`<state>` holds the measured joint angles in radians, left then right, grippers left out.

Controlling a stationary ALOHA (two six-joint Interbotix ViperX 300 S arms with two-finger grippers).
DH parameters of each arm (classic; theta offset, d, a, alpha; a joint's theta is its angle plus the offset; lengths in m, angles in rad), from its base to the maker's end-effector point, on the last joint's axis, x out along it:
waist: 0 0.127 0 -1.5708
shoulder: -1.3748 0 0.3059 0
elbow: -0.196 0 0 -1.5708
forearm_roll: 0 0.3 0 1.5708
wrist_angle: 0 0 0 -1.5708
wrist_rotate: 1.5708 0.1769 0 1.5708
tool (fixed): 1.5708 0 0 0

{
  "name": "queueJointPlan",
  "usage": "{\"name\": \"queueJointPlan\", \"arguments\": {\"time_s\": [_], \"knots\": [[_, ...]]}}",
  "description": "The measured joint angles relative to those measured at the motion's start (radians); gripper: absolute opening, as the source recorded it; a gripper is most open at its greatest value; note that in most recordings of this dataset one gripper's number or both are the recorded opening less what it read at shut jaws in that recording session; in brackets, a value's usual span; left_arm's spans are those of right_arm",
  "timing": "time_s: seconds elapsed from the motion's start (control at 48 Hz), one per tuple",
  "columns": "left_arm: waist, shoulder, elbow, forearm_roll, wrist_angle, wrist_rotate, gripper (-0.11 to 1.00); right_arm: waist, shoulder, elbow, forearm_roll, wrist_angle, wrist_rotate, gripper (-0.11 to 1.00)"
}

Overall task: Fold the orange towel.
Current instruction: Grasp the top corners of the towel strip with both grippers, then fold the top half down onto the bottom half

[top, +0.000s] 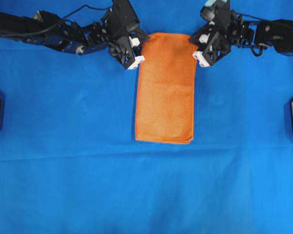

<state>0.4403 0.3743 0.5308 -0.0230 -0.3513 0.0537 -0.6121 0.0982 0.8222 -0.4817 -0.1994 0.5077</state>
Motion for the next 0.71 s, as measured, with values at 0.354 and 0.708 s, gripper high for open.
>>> {"name": "queueJointPlan", "arguments": {"time_s": [0.354,0.708], "knots": [[0.035,-0.035,0.000,0.000,0.015,0.025,0.02,-0.008,-0.044,-0.021,-0.017,0.040,-0.011,0.03],[0.025,-0.112,0.032,0.000,0.075,0.026,0.02,0.006,-0.086,-0.023,-0.020,0.040,-0.011,0.03]]}}
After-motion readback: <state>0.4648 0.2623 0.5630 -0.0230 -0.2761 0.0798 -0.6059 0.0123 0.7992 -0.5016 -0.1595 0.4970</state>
